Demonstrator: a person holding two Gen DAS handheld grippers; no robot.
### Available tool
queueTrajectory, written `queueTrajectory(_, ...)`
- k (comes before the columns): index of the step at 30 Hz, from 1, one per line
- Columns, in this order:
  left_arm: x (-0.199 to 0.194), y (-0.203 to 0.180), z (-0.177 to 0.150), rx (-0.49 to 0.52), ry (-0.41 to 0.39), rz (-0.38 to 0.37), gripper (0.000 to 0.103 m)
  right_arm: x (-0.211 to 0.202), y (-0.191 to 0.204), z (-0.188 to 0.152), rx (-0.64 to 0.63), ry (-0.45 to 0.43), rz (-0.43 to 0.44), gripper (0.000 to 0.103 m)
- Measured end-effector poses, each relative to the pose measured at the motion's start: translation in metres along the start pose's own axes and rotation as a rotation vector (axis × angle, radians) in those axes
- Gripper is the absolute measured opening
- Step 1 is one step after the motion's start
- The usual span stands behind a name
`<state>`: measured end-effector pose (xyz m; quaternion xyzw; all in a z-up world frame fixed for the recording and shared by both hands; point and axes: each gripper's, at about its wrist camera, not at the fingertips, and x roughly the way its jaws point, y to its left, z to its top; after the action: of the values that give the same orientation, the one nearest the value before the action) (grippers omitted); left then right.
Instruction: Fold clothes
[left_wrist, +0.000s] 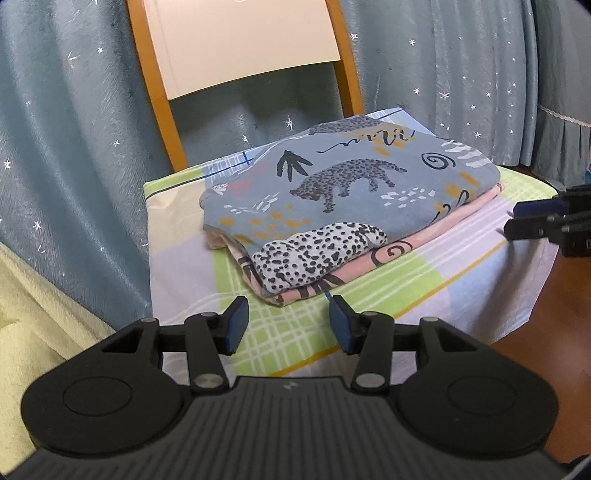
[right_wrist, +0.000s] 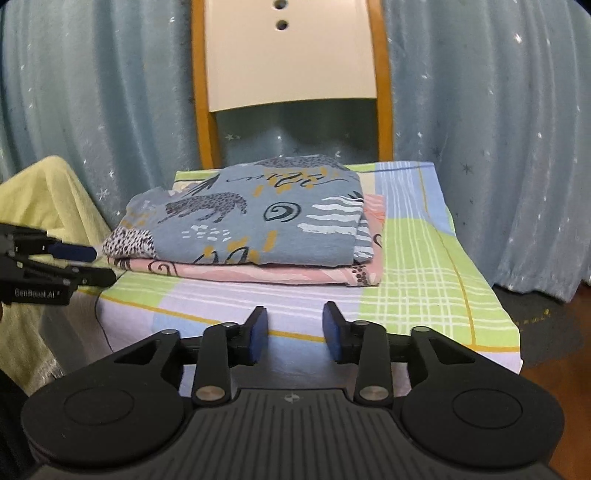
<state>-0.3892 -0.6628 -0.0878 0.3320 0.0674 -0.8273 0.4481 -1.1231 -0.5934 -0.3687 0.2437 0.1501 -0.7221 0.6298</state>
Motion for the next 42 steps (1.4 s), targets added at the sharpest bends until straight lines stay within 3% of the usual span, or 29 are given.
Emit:
queueTrajectory(3, -0.001, -0.001, 0.000, 0.002, 0.000, 0.001, 0.045, -0.025, 0.036, -0.013, -0.021, -0.005, -0.010, 0.045)
queueTrajectory(10, -0.002, -0.001, -0.001, 0.009, 0.001, 0.005, 0.051, -0.080, 0.066, -0.030, -0.013, 0.006, -0.012, 0.050)
queueTrajectory(18, -0.006, -0.003, -0.002, 0.023, -0.005, -0.002, 0.062, -0.124, 0.078, -0.042, 0.039, 0.043, 0.006, 0.060)
queueTrajectory(27, -0.011, -0.006, -0.003, 0.015, -0.021, -0.007, 0.065, -0.142, 0.082, -0.044, 0.096, 0.068, 0.007, 0.060)
queueTrajectory(36, -0.016, 0.018, 0.015, -0.100, -0.113, 0.021, 0.070, -0.125, 0.059, 0.010, 0.067, -0.014, 0.005, 0.061)
queueTrajectory(42, -0.010, 0.009, 0.024, -0.048, -0.135, -0.003, 0.070, -0.082, 0.025, 0.052, 0.083, -0.005, 0.048, 0.061)
